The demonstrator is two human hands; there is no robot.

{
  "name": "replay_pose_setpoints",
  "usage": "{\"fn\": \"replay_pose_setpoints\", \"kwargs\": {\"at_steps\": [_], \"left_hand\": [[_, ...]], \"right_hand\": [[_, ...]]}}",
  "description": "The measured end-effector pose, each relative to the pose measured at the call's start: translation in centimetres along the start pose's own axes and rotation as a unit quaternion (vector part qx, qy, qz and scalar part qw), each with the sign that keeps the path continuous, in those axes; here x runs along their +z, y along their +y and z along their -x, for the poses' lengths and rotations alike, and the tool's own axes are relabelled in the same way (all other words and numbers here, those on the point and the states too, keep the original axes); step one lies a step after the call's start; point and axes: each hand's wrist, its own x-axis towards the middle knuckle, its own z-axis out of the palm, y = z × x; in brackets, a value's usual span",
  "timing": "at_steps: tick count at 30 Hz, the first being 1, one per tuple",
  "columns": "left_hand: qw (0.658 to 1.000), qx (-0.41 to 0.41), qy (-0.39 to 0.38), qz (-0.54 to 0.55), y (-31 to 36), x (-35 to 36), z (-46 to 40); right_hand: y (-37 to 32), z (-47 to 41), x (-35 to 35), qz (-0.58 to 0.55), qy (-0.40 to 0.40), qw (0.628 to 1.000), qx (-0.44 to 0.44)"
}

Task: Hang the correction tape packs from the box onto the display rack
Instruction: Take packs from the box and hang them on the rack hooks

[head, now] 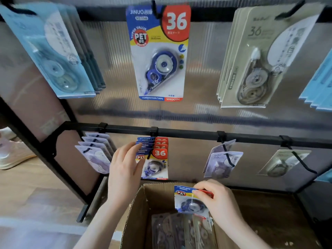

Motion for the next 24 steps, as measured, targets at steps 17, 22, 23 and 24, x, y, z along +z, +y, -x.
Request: {"fn": "replay_pose_setpoints", "kwargs": {"at_steps": [17, 22, 23, 24], "left_hand": [[0.988, -0.077, -0.122, 0.051, 7.8, -15.2, -4.4], [0.988, -0.069, -0.123, 0.058, 9.6, -18.3, -6.7], [0.988, -0.067, -0.124, 0.061, 9.7, -18.9, -7.0], [0.988, -0.066, -0.124, 0.063, 9.8, -19.4, -7.4]], "right_hand": [[-18.1, 0.3, -10.7, -0.009, 0.024, 1.0, -0.006], [-21.5, -1.2, -13.3, -0.017, 0.057, 0.998, -0.006], [-22.3, -1.5, -13.8, -0.017, 0.06, 0.998, -0.013], [-23.0, -1.8, -14.3, -0.015, 0.063, 0.998, -0.023]]}}
